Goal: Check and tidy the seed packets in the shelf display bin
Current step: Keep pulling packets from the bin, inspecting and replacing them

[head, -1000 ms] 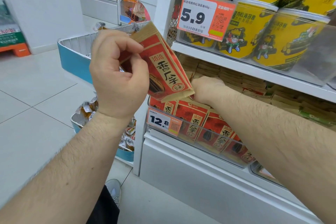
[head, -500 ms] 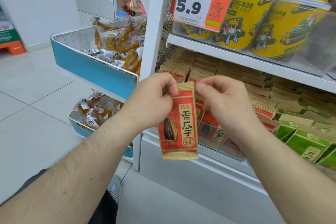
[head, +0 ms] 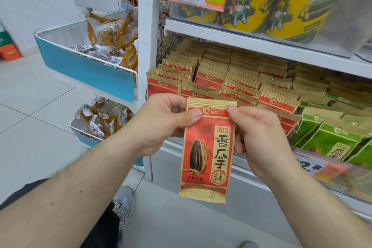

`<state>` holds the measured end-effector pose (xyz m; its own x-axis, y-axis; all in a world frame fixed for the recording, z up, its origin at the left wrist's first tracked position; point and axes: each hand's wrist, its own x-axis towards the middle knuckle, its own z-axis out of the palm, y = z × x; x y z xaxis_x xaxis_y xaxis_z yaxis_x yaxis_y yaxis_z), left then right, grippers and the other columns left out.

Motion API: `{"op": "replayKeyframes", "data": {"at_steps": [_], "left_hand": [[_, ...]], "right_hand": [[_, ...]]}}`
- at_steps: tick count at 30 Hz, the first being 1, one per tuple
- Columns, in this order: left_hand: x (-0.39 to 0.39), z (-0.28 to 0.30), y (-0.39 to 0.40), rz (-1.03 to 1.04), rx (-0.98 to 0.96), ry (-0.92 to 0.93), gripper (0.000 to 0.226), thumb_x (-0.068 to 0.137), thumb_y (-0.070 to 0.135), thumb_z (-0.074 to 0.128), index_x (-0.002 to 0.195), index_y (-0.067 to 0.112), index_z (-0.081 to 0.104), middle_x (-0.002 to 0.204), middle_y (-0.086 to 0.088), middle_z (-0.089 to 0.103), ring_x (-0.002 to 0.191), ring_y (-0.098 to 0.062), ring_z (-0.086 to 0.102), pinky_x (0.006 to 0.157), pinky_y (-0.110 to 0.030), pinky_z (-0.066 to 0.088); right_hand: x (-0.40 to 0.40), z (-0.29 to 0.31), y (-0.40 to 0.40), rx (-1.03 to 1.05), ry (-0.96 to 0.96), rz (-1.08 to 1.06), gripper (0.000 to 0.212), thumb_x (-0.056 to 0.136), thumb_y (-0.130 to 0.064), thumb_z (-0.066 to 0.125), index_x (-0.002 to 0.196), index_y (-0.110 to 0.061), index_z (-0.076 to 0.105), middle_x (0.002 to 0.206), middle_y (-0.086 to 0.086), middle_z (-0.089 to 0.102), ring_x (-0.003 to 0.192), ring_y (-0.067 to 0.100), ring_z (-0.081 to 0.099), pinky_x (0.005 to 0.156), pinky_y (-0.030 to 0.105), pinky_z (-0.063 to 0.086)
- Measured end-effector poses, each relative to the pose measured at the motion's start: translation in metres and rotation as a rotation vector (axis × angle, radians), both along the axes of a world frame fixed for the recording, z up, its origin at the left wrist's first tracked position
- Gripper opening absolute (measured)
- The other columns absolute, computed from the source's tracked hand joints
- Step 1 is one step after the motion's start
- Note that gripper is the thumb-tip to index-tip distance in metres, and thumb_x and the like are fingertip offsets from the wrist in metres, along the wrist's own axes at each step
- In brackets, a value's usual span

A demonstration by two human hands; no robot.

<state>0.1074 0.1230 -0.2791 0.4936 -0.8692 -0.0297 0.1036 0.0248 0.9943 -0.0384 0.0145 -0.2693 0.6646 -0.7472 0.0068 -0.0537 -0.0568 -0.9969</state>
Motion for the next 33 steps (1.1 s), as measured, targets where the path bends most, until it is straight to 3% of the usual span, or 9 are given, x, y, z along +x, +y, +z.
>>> {"op": "replayKeyframes", "data": {"at_steps": [11, 15, 19, 23, 26, 33], "left_hand": [[-0.006, 0.001, -0.005, -0.015, 0.003, 0.06, 0.02, 0.066, 0.016, 0.067, 0.084, 0.009, 0.072, 0.086, -0.008, 0.076, 0.071, -0.018, 0.072, 0.056, -0.027, 0.059], [-0.007, 0.001, -0.003, -0.037, 0.034, 0.068, 0.03, 0.068, 0.023, 0.068, 0.094, 0.008, 0.073, 0.093, -0.012, 0.076, 0.076, -0.021, 0.072, 0.061, -0.031, 0.061], [-0.009, 0.001, -0.002, -0.032, 0.042, 0.061, 0.032, 0.069, 0.024, 0.068, 0.093, 0.005, 0.075, 0.092, -0.016, 0.075, 0.072, -0.021, 0.072, 0.057, -0.03, 0.06], [-0.006, 0.001, -0.004, 0.068, 0.021, 0.072, 0.02, 0.069, 0.023, 0.068, 0.079, 0.009, 0.076, 0.083, -0.013, 0.075, 0.066, -0.02, 0.071, 0.058, -0.031, 0.06], [-0.005, 0.004, -0.003, 0.089, -0.014, 0.076, 0.023, 0.071, 0.025, 0.066, 0.084, 0.008, 0.074, 0.081, -0.012, 0.075, 0.064, -0.02, 0.069, 0.058, -0.033, 0.059], [-0.006, 0.007, 0.0, -0.016, 0.01, 0.091, 0.027, 0.07, 0.028, 0.065, 0.085, 0.008, 0.076, 0.084, -0.015, 0.075, 0.067, -0.023, 0.071, 0.055, -0.034, 0.06]], "right_hand": [[-0.006, 0.004, -0.003, 0.077, -0.012, 0.02, 0.044, 0.096, -0.02, 0.056, 0.053, -0.013, 0.064, 0.049, 0.007, 0.059, 0.031, 0.015, 0.037, 0.035, 0.019, 0.028], [-0.007, 0.004, -0.003, 0.068, -0.026, 0.004, 0.045, 0.097, -0.021, 0.056, 0.053, -0.014, 0.063, 0.049, 0.007, 0.058, 0.031, 0.014, 0.037, 0.036, 0.021, 0.028], [-0.008, 0.005, -0.007, 0.1, -0.044, 0.008, 0.038, 0.098, -0.024, 0.053, 0.062, -0.013, 0.064, 0.049, 0.005, 0.059, 0.033, 0.013, 0.039, 0.038, 0.023, 0.031], [-0.013, 0.006, -0.014, 0.021, 0.147, 0.223, 0.03, 0.091, -0.034, 0.062, 0.076, -0.009, 0.068, 0.066, 0.006, 0.069, 0.043, 0.014, 0.043, 0.041, 0.017, 0.033], [-0.016, 0.007, -0.014, -0.01, 0.235, 0.323, 0.031, 0.077, -0.041, 0.065, 0.071, -0.011, 0.071, 0.067, 0.005, 0.071, 0.045, 0.015, 0.045, 0.042, 0.017, 0.034], [-0.013, 0.003, -0.017, 0.049, 0.098, 0.258, 0.034, 0.076, -0.041, 0.062, 0.058, -0.013, 0.071, 0.055, 0.006, 0.064, 0.042, 0.014, 0.046, 0.046, 0.026, 0.034]]}}
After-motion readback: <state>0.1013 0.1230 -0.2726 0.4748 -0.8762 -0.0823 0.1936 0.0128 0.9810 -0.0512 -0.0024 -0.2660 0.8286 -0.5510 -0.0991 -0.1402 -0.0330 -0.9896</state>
